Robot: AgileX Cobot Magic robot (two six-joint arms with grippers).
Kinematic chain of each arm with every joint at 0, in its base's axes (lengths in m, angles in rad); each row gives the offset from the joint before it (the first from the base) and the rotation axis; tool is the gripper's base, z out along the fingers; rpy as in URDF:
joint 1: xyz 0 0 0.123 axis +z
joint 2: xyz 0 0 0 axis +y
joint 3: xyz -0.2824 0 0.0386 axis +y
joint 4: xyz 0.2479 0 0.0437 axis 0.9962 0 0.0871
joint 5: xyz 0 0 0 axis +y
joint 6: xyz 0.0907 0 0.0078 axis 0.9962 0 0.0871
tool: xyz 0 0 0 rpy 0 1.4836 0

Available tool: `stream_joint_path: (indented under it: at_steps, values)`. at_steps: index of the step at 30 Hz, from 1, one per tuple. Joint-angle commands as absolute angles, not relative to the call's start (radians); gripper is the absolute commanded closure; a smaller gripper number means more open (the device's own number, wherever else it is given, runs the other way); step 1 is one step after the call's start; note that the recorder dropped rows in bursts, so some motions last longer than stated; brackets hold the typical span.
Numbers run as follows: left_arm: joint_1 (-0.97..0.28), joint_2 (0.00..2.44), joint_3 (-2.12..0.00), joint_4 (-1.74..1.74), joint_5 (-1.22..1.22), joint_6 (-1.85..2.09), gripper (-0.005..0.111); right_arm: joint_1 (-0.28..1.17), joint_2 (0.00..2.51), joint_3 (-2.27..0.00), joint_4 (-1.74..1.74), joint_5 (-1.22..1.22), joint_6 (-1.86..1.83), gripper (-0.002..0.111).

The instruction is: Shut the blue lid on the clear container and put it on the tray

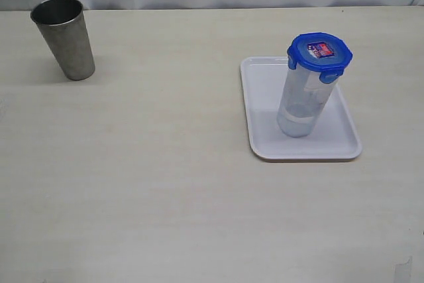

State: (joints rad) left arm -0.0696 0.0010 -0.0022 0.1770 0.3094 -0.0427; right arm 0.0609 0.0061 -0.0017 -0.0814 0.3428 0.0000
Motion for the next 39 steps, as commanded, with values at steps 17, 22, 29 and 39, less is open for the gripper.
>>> stream_joint_path:
  at_steps: [17,22,29,39]
  values:
    - [-0.066,0.000,0.000,0.163,0.313,0.005,0.002,0.057,0.000,0.000,-0.083,0.342,0.000,0.104]
    - [-0.066,0.000,0.000,0.163,0.313,0.005,0.002,0.057,0.000,0.000,-0.083,0.342,0.000,0.104]
    - [-0.066,0.000,0.000,0.163,0.322,0.037,0.002,0.057,0.000,0.000,-0.083,0.342,0.000,0.104]
    - [-0.066,0.000,0.000,0.167,0.338,0.051,0.011,0.057,0.000,0.000,-0.083,0.342,0.000,0.104]
